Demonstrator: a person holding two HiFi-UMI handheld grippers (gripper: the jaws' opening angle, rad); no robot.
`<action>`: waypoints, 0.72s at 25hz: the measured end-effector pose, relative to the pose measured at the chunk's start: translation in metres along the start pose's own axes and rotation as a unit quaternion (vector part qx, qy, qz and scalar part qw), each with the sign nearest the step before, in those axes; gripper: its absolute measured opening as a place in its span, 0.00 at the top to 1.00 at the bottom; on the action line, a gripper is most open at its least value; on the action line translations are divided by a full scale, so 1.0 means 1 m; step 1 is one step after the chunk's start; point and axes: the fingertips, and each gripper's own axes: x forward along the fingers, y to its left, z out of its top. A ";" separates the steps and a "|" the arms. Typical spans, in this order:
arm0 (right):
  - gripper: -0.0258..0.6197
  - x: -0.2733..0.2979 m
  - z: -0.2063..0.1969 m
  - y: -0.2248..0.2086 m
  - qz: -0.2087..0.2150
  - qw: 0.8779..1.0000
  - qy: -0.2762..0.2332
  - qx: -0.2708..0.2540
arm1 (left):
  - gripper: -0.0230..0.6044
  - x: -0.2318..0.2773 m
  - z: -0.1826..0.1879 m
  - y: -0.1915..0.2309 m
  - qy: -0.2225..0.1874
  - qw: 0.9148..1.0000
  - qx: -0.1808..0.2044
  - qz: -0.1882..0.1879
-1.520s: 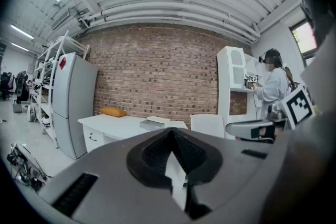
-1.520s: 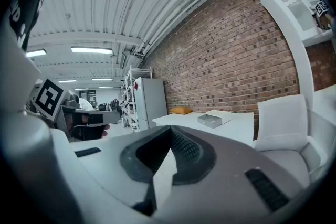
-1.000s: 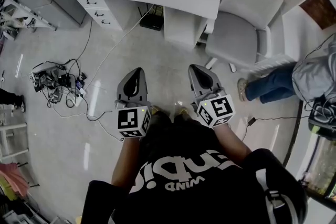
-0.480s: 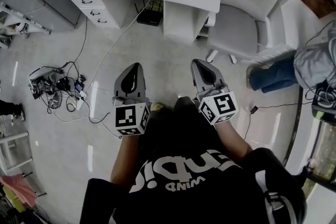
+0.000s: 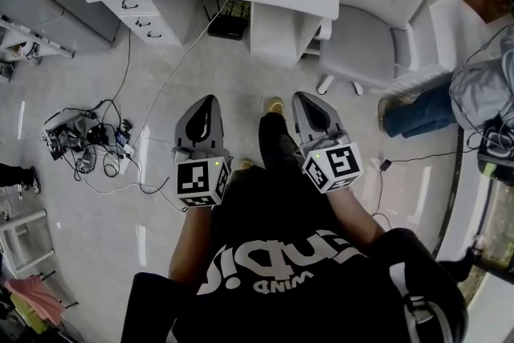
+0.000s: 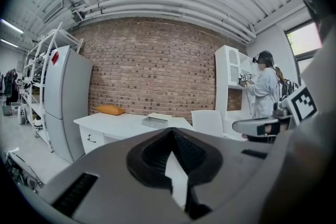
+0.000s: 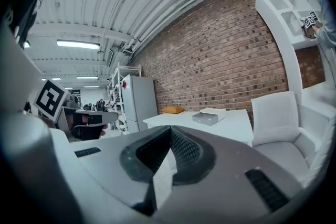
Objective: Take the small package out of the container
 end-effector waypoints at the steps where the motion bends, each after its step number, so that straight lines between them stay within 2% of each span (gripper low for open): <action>1: 0.96 0.003 0.001 -0.001 0.000 1.000 -0.001 0.000 | 0.96 0.003 0.001 0.001 -0.001 1.000 0.001 0.000; 18: 0.96 0.059 0.016 -0.028 0.001 1.000 -0.017 0.002 | 0.96 0.054 0.010 0.023 -0.004 1.000 -0.002 0.003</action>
